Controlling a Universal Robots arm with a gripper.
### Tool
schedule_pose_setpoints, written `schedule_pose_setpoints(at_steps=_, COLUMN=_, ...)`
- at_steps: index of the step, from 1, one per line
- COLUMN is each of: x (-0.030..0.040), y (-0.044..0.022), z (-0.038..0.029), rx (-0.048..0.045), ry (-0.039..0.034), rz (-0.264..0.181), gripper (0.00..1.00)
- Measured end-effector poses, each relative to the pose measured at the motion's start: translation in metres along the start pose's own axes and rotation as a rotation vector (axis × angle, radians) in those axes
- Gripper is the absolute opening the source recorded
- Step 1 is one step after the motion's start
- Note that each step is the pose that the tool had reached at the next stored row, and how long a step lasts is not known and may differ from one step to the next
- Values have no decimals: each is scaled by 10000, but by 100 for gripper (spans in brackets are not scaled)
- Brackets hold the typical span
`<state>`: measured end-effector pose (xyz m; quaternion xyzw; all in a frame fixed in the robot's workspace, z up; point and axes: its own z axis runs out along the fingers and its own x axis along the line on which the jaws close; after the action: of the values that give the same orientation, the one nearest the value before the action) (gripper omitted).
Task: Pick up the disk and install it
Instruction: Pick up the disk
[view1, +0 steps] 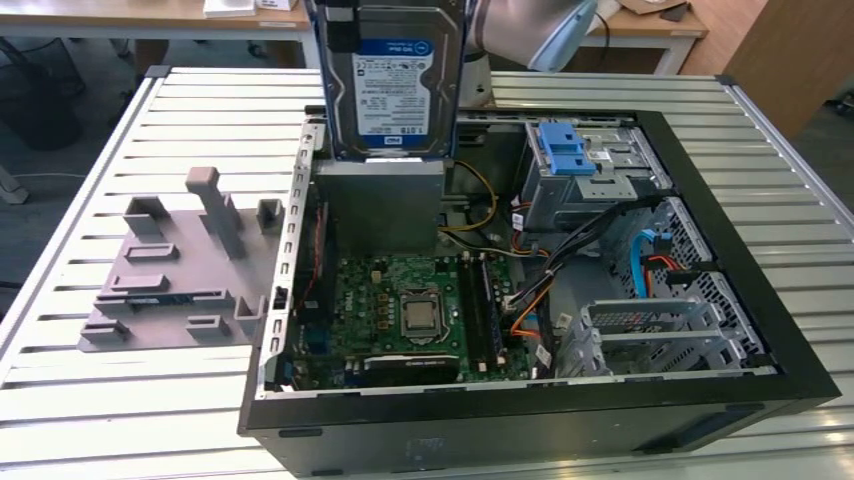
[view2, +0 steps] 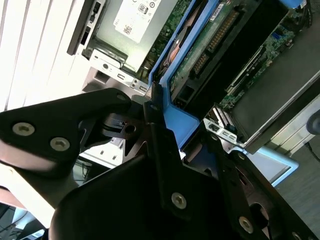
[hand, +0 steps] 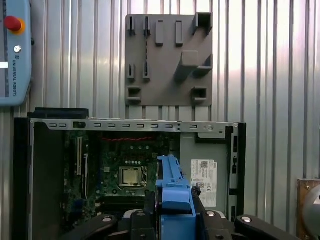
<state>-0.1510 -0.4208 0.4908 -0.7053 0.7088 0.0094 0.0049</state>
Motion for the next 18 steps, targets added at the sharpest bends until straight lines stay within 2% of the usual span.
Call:
schedule_pose_setpoints(at_steps=3, x=32, y=-38, z=3, rx=0, ry=0, rz=4, gripper=36)
schedule_pose_setpoints(at_steps=14, x=37, y=-297, z=15, rx=1, ry=1, rz=35, gripper=36)
schedule_pose_setpoints(at_steps=18, x=66, y=-323, z=24, rx=1, ry=1, rz=95, gripper=36)
